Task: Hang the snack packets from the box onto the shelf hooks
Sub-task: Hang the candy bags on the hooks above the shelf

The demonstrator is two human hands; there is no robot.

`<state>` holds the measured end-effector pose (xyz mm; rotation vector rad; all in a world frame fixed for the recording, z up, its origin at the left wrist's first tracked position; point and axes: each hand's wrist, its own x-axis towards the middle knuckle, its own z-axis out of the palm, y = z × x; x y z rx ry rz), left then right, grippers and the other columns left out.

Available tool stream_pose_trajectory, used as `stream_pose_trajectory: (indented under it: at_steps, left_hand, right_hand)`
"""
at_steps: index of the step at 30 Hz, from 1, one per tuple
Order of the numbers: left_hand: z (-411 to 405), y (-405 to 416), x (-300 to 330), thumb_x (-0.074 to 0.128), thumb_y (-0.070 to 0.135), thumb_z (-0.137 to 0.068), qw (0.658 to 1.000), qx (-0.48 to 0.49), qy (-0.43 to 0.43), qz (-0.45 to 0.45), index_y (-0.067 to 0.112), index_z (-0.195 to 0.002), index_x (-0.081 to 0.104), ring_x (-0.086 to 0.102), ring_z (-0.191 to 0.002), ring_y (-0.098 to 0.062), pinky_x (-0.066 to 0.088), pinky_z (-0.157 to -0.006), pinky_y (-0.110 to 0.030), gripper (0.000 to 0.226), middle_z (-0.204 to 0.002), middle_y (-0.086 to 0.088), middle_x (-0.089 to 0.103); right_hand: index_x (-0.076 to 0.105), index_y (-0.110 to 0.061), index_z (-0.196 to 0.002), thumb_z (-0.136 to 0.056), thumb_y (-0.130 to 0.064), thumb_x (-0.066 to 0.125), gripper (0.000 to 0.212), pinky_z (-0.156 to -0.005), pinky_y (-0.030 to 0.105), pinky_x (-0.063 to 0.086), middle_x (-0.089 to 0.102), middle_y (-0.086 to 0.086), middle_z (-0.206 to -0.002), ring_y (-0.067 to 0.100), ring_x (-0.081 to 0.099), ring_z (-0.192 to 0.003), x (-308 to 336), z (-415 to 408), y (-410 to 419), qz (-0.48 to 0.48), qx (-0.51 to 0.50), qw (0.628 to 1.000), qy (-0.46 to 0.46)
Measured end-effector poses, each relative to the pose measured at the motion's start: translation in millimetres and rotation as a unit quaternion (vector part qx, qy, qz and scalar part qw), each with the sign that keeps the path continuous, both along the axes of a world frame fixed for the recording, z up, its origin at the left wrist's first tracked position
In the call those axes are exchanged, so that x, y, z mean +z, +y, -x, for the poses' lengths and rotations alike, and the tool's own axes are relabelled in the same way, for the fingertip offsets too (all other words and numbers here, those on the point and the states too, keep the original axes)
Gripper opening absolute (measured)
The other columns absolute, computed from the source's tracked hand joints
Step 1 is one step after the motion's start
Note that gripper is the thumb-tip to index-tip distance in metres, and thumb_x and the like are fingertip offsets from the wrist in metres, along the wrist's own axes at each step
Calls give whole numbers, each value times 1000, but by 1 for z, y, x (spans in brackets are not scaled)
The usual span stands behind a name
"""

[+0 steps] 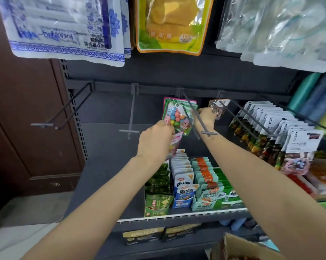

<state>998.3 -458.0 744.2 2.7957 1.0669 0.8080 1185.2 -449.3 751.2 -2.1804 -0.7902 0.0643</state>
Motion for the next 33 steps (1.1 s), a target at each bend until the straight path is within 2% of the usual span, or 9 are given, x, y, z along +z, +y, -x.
stream_pose_trajectory:
  at_steps: [2,4,8,12,15,20,23,28,33]
  left_hand:
    - [1,1,-1,54,23,-95,997,-56,-20,56,22,-107,68,60,-96,-22,45,-75,-33,19,-108,-1,62]
    - [2,-1,-2,60,28,-91,987,-99,-58,112,24,-102,72,61,-95,-16,46,-77,-29,16,-102,3,67]
    - [-3,-12,-5,69,26,-84,957,-157,-135,205,23,-92,75,61,-86,-3,48,-79,-21,11,-84,14,67]
    - [-11,-32,-5,72,19,-81,933,-178,-196,242,16,-89,75,58,-73,7,41,-69,-2,9,-82,9,70]
    - [-11,-38,-8,75,21,-78,923,-149,-252,250,16,-92,73,57,-70,8,40,-65,-2,15,-78,13,66]
    - [-1,-33,-13,72,15,-82,918,-103,-289,252,19,-104,67,57,-79,3,46,-72,-9,23,-88,15,62]
    - [0,-34,-17,68,10,-84,915,-73,-301,258,22,-99,68,59,-77,-5,53,-74,-24,19,-82,16,61]
    - [-7,-34,-19,67,10,-85,901,-58,-334,271,18,-97,71,62,-79,-10,54,-74,-25,15,-82,7,64]
    - [-14,-28,-20,67,10,-85,897,-64,-339,276,17,-100,71,62,-78,-13,55,-73,-27,17,-80,9,63]
  right_hand:
    - [54,2,-124,-96,-26,51,39,-98,37,39,57,19,-125,34,51,-120,-4,5,-21,-39,22,999,23]
    - [49,-6,-132,-96,-24,52,40,-102,35,38,53,13,-133,28,49,-123,-12,15,-52,-102,35,993,56]
    - [67,-16,-100,-98,-22,47,21,-86,31,53,71,2,-96,17,66,-93,-26,39,-122,-162,177,946,218]
    - [70,-20,-93,-92,-19,58,13,-68,26,54,74,-3,-82,15,70,-77,-29,52,-156,-172,264,933,173]
    - [70,-20,-88,-92,-16,58,13,-63,36,48,70,2,-69,26,63,-62,-28,54,-158,-216,237,933,162]
    - [69,-22,-85,-93,-17,57,15,-73,51,54,70,19,-84,30,66,-77,-26,53,-151,-240,187,937,173]
    - [69,-19,-89,-93,-19,57,12,-75,47,57,73,9,-87,25,71,-83,-31,53,-146,-243,164,940,176]
    - [68,-22,-87,-93,-21,57,13,-74,38,59,73,6,-89,15,71,-80,-37,50,-140,-246,140,944,168]
    - [68,-25,-84,-93,-22,57,14,-76,43,58,73,3,-86,17,71,-81,-39,44,-134,-245,119,949,156]
